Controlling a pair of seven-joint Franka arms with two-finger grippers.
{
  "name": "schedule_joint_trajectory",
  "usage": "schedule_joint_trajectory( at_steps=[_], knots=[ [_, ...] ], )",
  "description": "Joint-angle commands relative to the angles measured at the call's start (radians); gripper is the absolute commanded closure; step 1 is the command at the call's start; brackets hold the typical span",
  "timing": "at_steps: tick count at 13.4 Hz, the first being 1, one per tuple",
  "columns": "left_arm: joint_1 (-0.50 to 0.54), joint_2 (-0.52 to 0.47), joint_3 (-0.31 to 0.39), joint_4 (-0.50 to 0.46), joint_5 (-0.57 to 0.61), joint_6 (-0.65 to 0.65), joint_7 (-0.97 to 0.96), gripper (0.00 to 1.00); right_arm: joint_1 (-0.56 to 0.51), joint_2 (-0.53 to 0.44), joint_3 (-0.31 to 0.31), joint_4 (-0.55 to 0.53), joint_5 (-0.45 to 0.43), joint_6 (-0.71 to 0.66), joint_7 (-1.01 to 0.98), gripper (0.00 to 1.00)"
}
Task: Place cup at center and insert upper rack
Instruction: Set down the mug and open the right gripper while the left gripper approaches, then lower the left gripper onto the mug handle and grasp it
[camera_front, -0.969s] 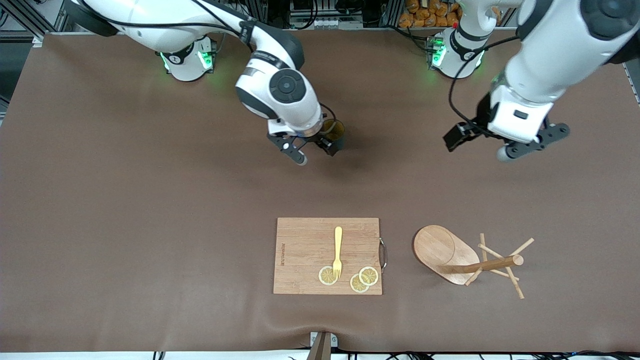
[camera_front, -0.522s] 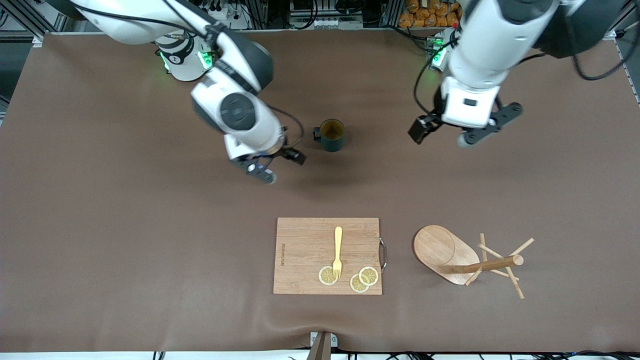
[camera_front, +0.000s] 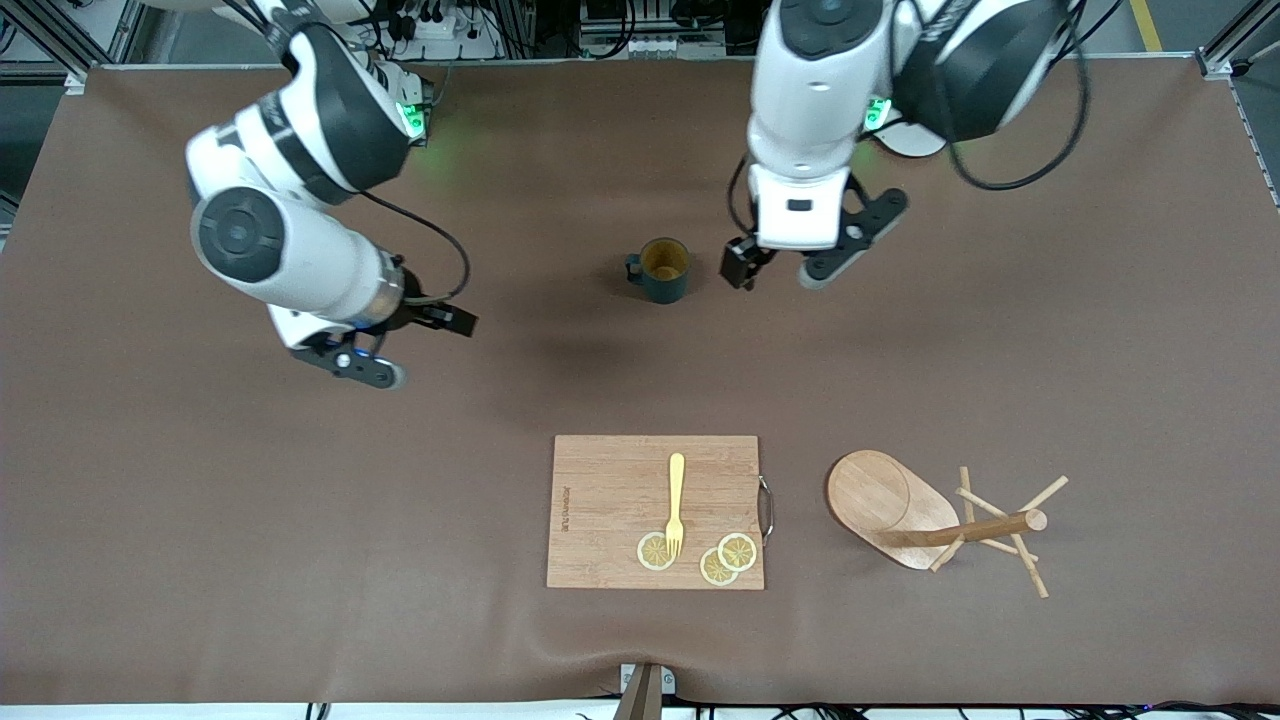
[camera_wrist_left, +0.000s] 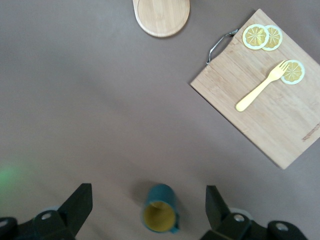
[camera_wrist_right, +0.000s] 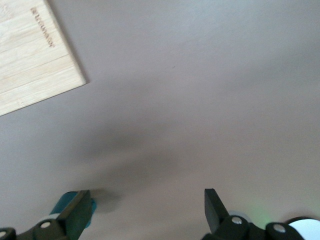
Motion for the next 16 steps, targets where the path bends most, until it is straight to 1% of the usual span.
schedule_joint_trajectory(
  at_steps=[1, 3, 5, 6, 7, 9, 10, 11, 13, 16],
  knots=[
    [-0.104, 0.127, 0.018, 0.147, 0.057, -0.019, -0.147, 0.0, 0.019, -0.091, -0.105, -0.04, 0.032, -0.029, -0.145, 0.0],
    [-0.181, 0.166, 0.041, 0.162, 0.12, -0.019, -0.216, 0.0, 0.024, -0.119, -0.194, -0.042, 0.031, -0.057, -0.303, 0.0],
    [-0.273, 0.203, 0.084, 0.167, 0.134, -0.019, -0.268, 0.0, 0.022, -0.14, -0.258, -0.042, 0.031, -0.083, -0.418, 0.0],
    [-0.331, 0.23, 0.124, 0.174, 0.14, -0.017, -0.317, 0.0, 0.024, -0.149, -0.298, -0.042, 0.031, -0.091, -0.483, 0.0],
    [-0.404, 0.259, 0.179, 0.2, 0.141, -0.017, -0.359, 0.0, 0.024, -0.155, -0.327, -0.042, 0.031, -0.103, -0.547, 0.0],
    [-0.553, 0.321, 0.298, 0.227, 0.14, -0.017, -0.423, 0.0, 0.024, -0.168, -0.37, -0.057, 0.031, -0.112, -0.635, 0.0],
    [-0.613, 0.351, 0.341, 0.243, 0.14, -0.011, -0.456, 0.0, 0.024, -0.178, -0.39, -0.065, 0.022, -0.108, -0.678, 0.0],
    [-0.655, 0.382, 0.365, 0.262, 0.138, 0.001, -0.498, 0.0, 0.024, -0.18, -0.412, -0.066, 0.014, -0.108, -0.733, 0.0],
    [-0.695, 0.446, 0.372, 0.3, 0.14, 0.047, -0.621, 0.0, 0.025, -0.192, -0.446, -0.063, -0.006, -0.109, -0.782, 0.0],
    [-0.738, 0.513, 0.385, 0.351, 0.141, 0.096, -0.736, 0.0, 0.024, -0.226, -0.449, -0.062, -0.024, -0.108, -0.782, 0.0]
  ],
)
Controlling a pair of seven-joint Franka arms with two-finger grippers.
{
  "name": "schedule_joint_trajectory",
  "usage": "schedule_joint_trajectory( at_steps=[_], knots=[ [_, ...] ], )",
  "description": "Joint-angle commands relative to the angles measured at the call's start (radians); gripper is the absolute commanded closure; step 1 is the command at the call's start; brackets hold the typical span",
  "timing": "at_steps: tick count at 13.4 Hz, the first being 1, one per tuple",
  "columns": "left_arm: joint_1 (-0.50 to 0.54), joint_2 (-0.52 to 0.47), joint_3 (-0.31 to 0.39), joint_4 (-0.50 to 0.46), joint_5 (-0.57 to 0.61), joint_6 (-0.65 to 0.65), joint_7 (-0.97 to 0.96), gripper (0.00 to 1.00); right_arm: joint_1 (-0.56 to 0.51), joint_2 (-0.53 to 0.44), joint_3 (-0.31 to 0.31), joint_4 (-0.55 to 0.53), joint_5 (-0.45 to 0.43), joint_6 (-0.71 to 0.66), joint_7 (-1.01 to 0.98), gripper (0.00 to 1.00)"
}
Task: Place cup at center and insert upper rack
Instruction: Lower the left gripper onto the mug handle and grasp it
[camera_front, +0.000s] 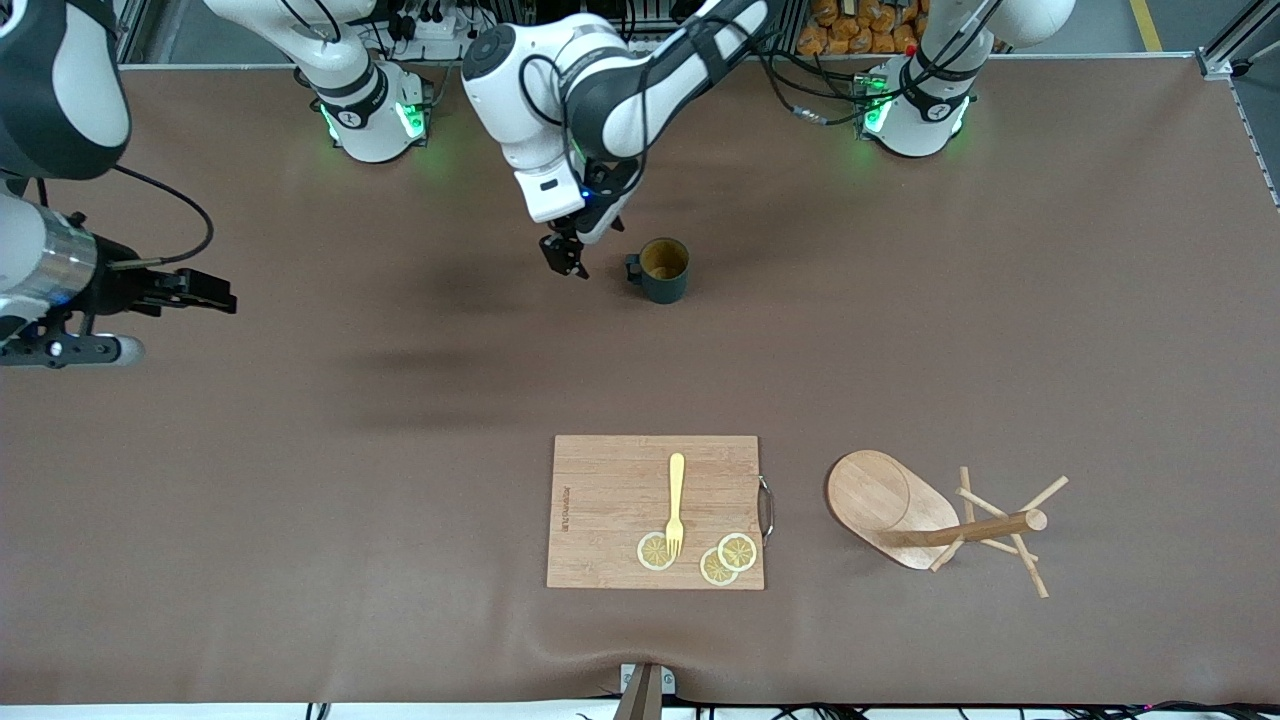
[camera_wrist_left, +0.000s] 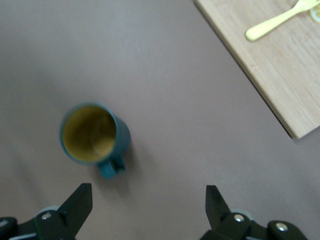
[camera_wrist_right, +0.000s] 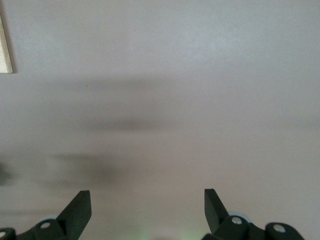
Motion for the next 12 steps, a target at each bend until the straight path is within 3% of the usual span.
schedule_joint_trajectory(
  at_steps=[1, 12],
  knots=[
    [-0.05, 0.074, 0.045, 0.094, 0.021, 0.004, -0.071, 0.0, 0.013, -0.067, -0.01, -0.034, -0.02, 0.011, -0.012, 0.0],
    [-0.303, 0.246, 0.249, 0.099, 0.024, 0.001, -0.195, 0.0, -0.003, -0.133, -0.027, -0.034, -0.006, -0.04, -0.017, 0.0]
  ],
)
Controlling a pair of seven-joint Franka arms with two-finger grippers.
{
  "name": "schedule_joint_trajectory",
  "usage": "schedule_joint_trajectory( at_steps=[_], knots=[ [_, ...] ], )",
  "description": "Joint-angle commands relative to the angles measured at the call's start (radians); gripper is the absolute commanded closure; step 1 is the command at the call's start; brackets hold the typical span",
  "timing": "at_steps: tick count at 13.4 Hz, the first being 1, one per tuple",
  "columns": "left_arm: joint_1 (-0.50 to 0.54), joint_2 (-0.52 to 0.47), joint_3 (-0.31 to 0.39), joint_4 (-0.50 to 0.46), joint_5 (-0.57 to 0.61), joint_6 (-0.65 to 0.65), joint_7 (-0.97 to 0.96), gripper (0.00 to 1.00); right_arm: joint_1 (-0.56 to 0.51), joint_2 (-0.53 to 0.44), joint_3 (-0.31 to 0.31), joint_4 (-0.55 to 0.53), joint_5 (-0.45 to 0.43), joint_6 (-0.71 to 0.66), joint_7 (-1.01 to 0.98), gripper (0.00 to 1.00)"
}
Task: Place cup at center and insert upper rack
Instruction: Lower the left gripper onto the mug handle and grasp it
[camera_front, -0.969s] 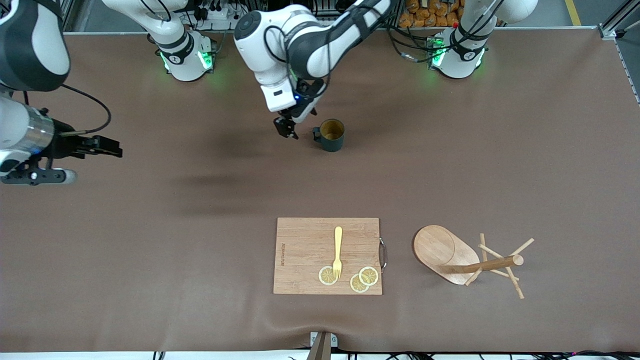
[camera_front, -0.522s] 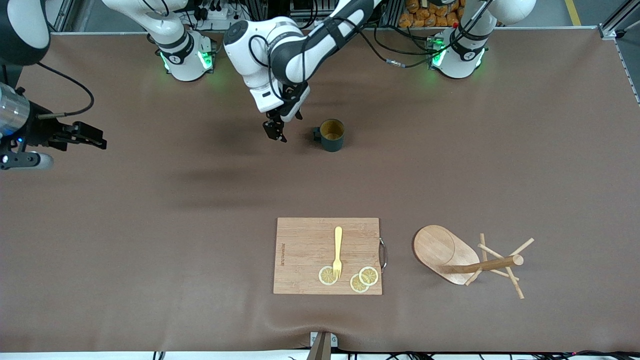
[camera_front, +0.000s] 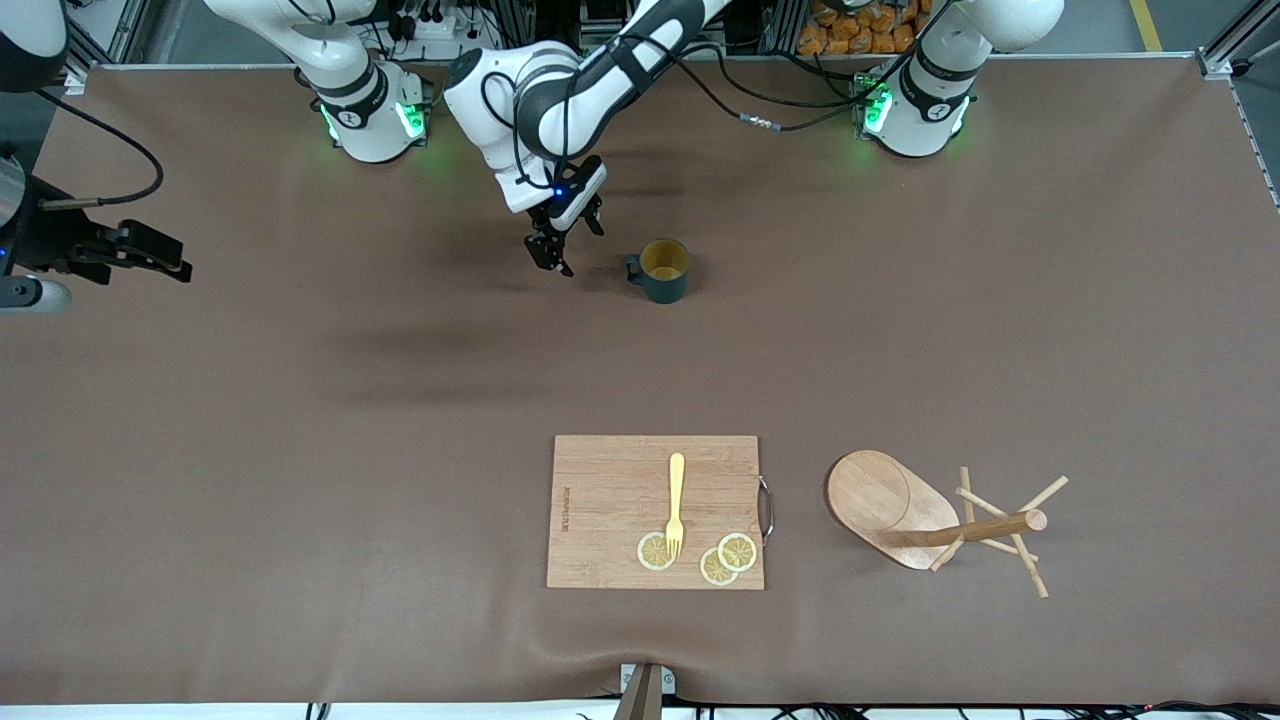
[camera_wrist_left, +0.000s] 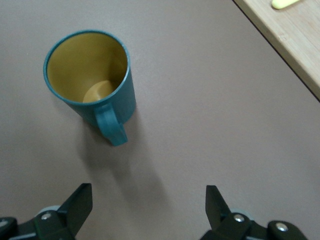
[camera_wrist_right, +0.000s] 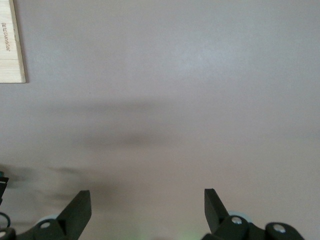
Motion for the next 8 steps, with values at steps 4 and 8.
schedule_joint_trajectory(
  at_steps=[4, 8],
  knots=[
    [-0.083, 0.08, 0.073, 0.034, 0.03, -0.024, -0.078, 0.0, -0.016, -0.032, -0.002, -0.032, 0.003, -0.005, -0.044, 0.0],
    [-0.087, 0.095, 0.084, 0.031, 0.022, -0.097, -0.102, 0.0, -0.017, -0.035, -0.023, -0.032, 0.006, -0.007, -0.059, 0.0]
  ],
)
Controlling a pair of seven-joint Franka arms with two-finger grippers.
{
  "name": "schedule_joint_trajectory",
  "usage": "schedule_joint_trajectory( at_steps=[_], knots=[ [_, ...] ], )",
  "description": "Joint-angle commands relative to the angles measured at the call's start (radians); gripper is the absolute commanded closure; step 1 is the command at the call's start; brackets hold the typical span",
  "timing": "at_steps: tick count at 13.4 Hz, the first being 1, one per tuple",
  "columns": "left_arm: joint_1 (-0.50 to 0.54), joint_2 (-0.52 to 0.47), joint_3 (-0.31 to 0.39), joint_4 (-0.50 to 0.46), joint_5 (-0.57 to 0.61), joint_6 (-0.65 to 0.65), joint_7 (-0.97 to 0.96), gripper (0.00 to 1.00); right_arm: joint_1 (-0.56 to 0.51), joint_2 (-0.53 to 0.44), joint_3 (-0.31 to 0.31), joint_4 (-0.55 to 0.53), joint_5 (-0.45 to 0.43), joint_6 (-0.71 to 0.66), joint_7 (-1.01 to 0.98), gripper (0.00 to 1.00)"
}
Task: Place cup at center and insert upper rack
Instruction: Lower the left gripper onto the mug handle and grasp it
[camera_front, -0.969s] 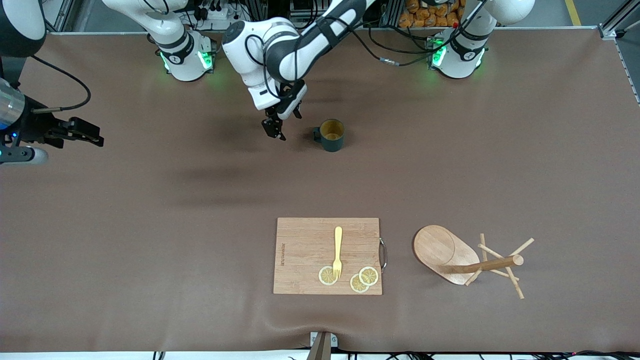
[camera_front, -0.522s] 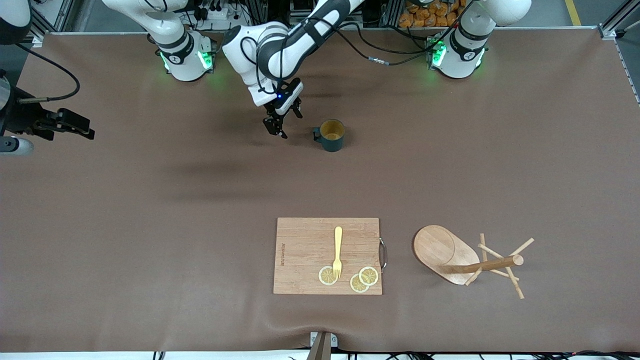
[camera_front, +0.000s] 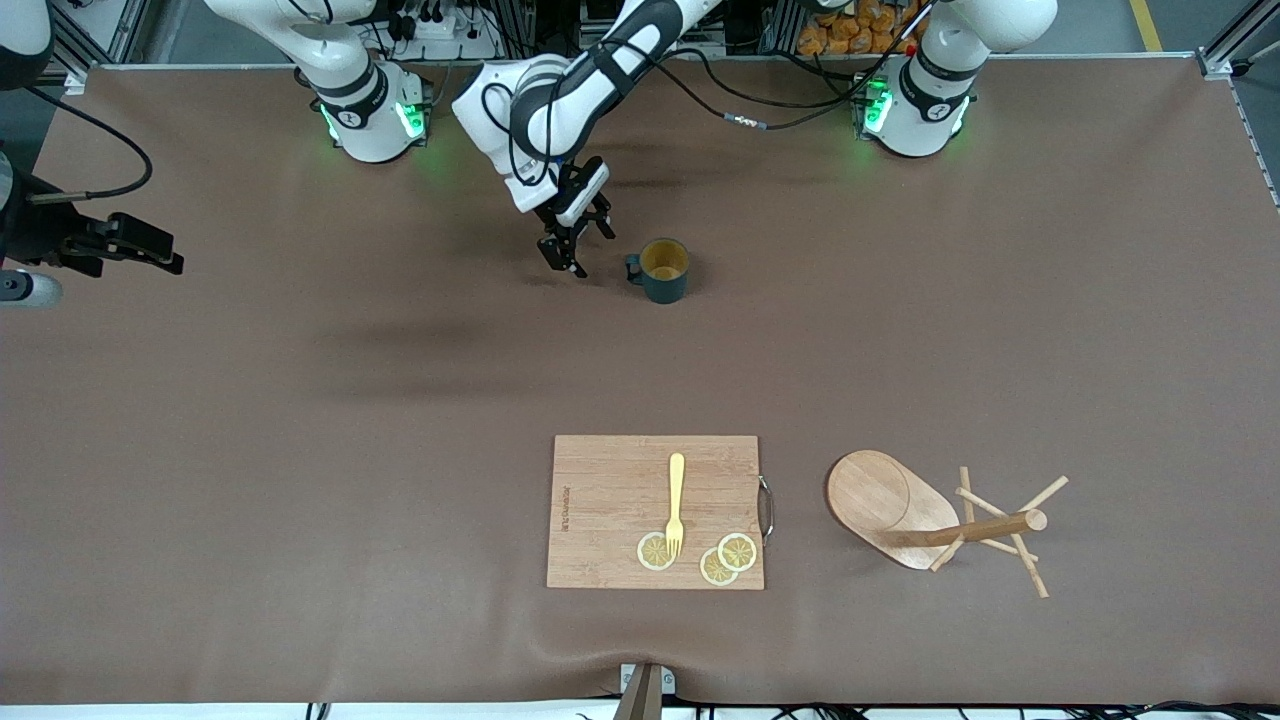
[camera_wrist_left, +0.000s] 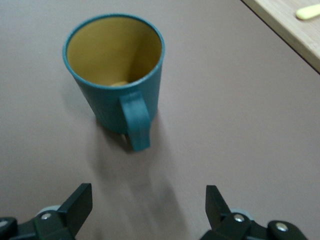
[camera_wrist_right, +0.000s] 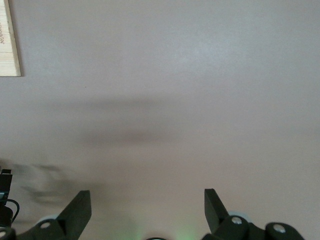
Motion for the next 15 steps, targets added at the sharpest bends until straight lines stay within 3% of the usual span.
schedule_joint_trajectory(
  at_steps=[1, 7, 15],
  knots=[
    [-0.008, 0.023, 0.017, 0.03, 0.011, -0.077, -0.027, 0.0, -0.007, -0.03, -0.008, -0.024, 0.009, 0.005, -0.03, 0.0],
    [0.009, 0.037, 0.019, 0.028, -0.04, -0.146, -0.026, 0.0, -0.006, -0.03, -0.008, -0.026, 0.009, 0.008, -0.03, 0.0],
    [0.049, 0.043, 0.016, 0.031, -0.043, -0.149, -0.027, 0.13, -0.004, -0.031, -0.008, -0.026, 0.01, 0.009, -0.028, 0.0]
  ],
)
